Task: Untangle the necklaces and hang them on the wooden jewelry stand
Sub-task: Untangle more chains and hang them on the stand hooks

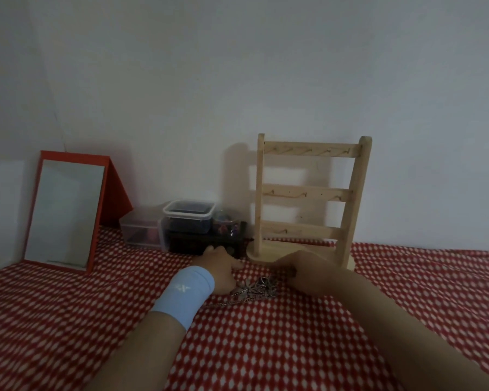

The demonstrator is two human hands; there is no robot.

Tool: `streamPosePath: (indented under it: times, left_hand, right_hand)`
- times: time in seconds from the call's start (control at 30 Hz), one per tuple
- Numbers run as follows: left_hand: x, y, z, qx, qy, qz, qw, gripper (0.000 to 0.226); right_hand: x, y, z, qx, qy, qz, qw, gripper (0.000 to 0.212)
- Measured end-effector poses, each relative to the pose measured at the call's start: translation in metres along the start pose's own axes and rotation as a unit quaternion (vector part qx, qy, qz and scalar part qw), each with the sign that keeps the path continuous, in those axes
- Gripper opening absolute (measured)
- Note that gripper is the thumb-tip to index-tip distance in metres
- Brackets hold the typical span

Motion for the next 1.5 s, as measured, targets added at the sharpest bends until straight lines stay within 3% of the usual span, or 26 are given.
streamPosePath:
  times: [0.1,0.2,0.37,0.53,0.67,0.77,0.87,1.0,1.1,1.17,1.23,1.3,1.37,1.5]
  left_hand:
    - [0.003,-0.002,0.008,0.025,-0.015,-0.006,1.0,0.049]
    - [-0.001,-0.007,0.019,0.056,-0.015,0.036,0.998,0.026]
    - [-0.004,-0.016,0.029,0.108,-0.018,0.043,0.993,0.026]
    - [-0.003,-0.02,0.027,0.09,0.012,0.008,0.996,0.032]
    - [-0.007,-0.017,0.023,0.111,-0.093,0.034,0.989,0.015]
    - [-0.025,-0.021,0.03,0.165,-0.203,0.11,0.959,0.009]
    - [-0.047,-0.029,0.04,0.207,-0.26,0.176,0.927,0.01]
    - [-0.057,-0.035,0.053,0.224,-0.327,0.231,0.889,0.016]
    - [-0.041,-0.031,0.049,0.148,-0.312,0.17,0.923,0.027]
    - [-0.019,-0.032,0.042,0.095,-0.225,0.078,0.967,0.031]
    - [0.005,-0.035,0.037,0.074,-0.124,-0.011,0.989,0.032]
    - [0.016,-0.039,0.034,0.091,-0.1,-0.023,0.991,0.026]
    - [0.015,-0.039,0.033,0.112,-0.112,0.009,0.987,0.01]
    - [0.01,-0.041,0.025,0.113,-0.095,0.073,0.986,0.009]
  right_hand:
    - [-0.003,0.0,-0.011,-0.023,-0.029,-0.06,0.997,0.062]
    - [-0.007,-0.001,-0.017,-0.031,-0.036,-0.07,0.996,0.058]
    - [-0.005,0.001,-0.015,-0.031,-0.045,-0.054,0.997,0.052]
    - [-0.012,-0.001,-0.015,-0.023,-0.128,-0.004,0.992,0.046]
    - [-0.017,-0.003,-0.025,-0.059,-0.143,0.036,0.987,0.04]
    - [-0.014,-0.004,-0.033,-0.133,0.013,0.003,0.991,0.036]
    - [-0.018,-0.008,-0.033,-0.152,0.198,-0.001,0.968,0.024]
    - [-0.029,-0.014,-0.03,-0.186,0.31,0.046,0.931,0.022]
    - [-0.035,-0.013,-0.017,-0.15,0.395,0.105,0.9,0.023]
    - [-0.036,-0.013,-0.01,-0.148,0.473,0.107,0.862,0.019]
    - [-0.038,-0.011,-0.009,-0.154,0.518,0.106,0.835,0.017]
    - [-0.038,-0.011,-0.01,-0.144,0.505,0.122,0.842,0.017]
    - [-0.04,-0.014,-0.014,-0.133,0.438,0.147,0.877,0.018]
    - [-0.033,-0.021,-0.024,-0.08,0.154,0.112,0.978,0.019]
Point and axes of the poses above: each hand's wrist, its own y-axis towards the middle knuckle, its own x-axis out of the palm, z = x × y, the point moved 6 cm from there along y, towards the middle knuckle, and after that the axes turned 11 degrees about -z, right-handed, at the moved point
